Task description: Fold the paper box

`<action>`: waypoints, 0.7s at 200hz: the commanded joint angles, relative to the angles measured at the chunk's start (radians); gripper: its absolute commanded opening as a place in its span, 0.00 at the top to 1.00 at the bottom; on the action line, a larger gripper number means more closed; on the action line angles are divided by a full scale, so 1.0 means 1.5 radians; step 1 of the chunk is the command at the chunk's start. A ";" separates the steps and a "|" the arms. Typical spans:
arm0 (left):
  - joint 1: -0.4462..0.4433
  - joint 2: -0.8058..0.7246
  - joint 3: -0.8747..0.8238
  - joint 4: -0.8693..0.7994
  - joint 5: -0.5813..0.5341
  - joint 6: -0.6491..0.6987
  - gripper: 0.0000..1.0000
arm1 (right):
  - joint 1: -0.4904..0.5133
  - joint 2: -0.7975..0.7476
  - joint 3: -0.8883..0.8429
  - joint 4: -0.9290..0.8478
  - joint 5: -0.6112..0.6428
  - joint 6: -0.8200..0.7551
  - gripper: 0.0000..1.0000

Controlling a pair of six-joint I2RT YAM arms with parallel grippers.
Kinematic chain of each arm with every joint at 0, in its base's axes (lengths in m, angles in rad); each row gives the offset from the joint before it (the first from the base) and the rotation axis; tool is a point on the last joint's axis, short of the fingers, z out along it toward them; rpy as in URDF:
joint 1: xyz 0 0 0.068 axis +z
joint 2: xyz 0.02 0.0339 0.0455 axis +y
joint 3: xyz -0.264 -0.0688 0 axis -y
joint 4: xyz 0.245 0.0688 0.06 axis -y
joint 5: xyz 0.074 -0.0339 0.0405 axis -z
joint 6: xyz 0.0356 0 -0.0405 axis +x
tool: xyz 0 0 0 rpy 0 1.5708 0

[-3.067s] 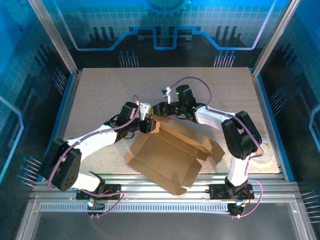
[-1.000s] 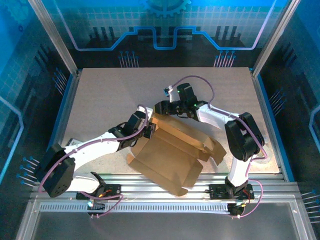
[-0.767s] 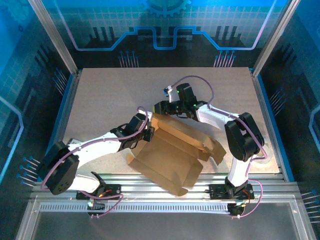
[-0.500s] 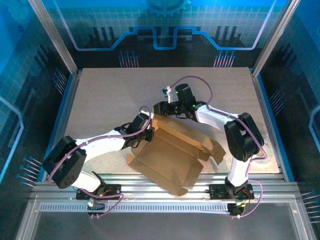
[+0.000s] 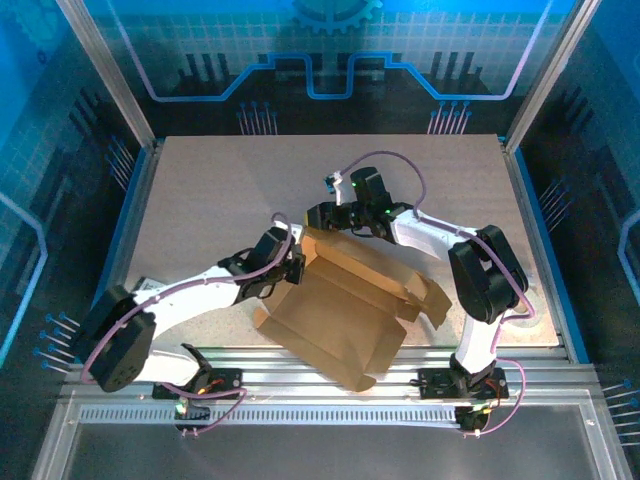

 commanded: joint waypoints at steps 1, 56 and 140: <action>0.029 -0.052 -0.029 -0.020 0.034 -0.019 0.91 | 0.006 0.009 -0.010 -0.063 0.034 -0.019 0.58; 0.115 -0.040 -0.014 -0.024 0.207 -0.137 1.00 | 0.008 0.007 -0.016 -0.050 0.032 -0.012 0.58; 0.143 0.050 0.031 -0.008 0.302 -0.332 1.00 | 0.022 0.001 -0.021 -0.040 0.043 -0.016 0.58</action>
